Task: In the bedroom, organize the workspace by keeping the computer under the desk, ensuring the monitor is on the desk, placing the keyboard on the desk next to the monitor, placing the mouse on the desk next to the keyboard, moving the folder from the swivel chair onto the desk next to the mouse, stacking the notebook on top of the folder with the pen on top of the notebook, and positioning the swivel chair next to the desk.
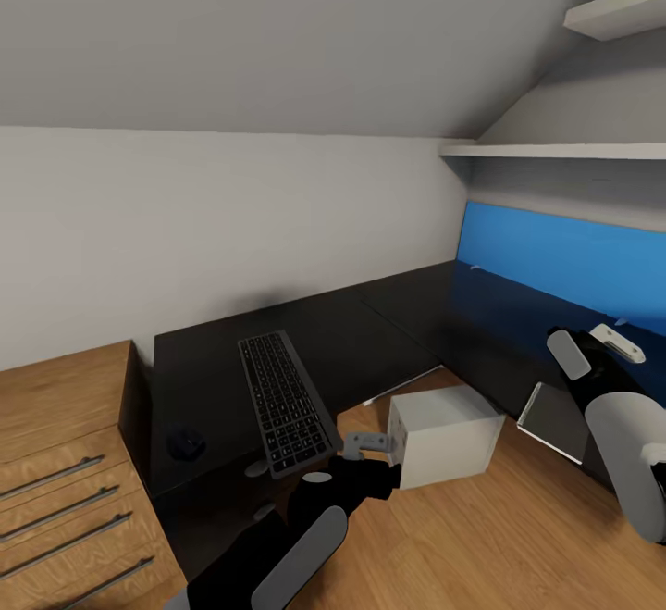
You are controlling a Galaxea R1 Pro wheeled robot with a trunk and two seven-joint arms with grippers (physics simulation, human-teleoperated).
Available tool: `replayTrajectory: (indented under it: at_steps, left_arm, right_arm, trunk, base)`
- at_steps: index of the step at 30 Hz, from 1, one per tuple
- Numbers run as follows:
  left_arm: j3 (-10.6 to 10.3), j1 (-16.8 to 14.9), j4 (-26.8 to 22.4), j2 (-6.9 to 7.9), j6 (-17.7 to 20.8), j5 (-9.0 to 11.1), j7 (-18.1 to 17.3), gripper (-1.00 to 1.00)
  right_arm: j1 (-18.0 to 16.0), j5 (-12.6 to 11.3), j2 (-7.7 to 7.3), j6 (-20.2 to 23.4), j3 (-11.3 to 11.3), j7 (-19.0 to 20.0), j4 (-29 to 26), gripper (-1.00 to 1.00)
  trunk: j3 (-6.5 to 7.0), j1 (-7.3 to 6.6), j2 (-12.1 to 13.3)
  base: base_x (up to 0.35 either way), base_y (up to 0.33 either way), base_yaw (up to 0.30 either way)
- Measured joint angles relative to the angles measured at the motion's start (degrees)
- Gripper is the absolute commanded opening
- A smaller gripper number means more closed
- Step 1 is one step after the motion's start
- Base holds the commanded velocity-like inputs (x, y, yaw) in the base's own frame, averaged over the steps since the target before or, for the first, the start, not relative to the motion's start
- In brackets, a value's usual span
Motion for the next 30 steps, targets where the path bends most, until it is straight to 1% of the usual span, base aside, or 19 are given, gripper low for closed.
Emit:
replayTrajectory:
  at_steps: [5,8,9,10,13,19,23,30]
  left_arm:
    - [0.00,0.00,0.32,-0.09,0.05,0.21,0.19,1.00]
    - [0.02,0.00,1.18,-0.02,-0.09,0.23,0.10,1.00]
    - [0.01,0.00,1.20,-0.02,-0.09,0.22,0.08,1.00]
    - [-0.15,0.00,1.34,-0.06,-0.12,0.26,0.01,1.00]
    - [-0.14,0.01,1.36,-0.08,-0.12,0.26,0.01,1.00]
    - [-0.21,0.01,1.37,-0.04,-0.17,0.12,0.01,1.00]
    - [-0.23,0.01,1.42,-0.02,-0.18,0.25,-0.05,1.00]
    - [-0.31,0.00,1.98,-0.09,-0.19,0.17,-0.09,1.00]
  right_arm:
    - [0.46,-0.09,0.10,-0.03,-0.02,-0.01,-0.01,1.00]
    - [0.84,-0.10,0.54,-0.13,0.06,0.07,0.20,1.00]
    - [0.86,-0.10,0.67,-0.15,0.06,0.07,0.21,1.00]
    - [0.96,0.32,2.13,-0.31,0.06,0.04,0.20,1.00]
    - [1.33,0.54,2.31,-0.31,0.07,0.09,0.18,1.00]
    - [1.70,0.68,2.55,-0.32,0.14,0.20,0.21,1.00]
    - [1.82,0.88,3.50,-0.32,0.15,0.21,0.19,1.00]
    - [1.91,2.05,3.87,-0.30,0.15,0.18,0.19,1.00]
  trunk:
    - [0.00,-0.01,0.02]
    - [0.00,-0.01,0.02]
    - [0.00,-0.01,0.02]
    - [0.00,-0.01,0.01]
    - [0.00,-0.01,0.02]
    - [-0.01,-0.01,0.02]
    - [-0.10,-0.01,0.02]
    - [-0.23,-0.01,0.01]
  base:
    - [0.000,0.000,0.000]
    - [0.000,0.000,0.025]
    - [0.000,-0.225,0.253]
    - [0.000,-0.241,0.257]
    - [0.000,-0.160,0.264]
    - [0.000,-0.048,0.268]
    - [0.000,-0.008,0.253]
    - [0.000,-0.002,0.095]
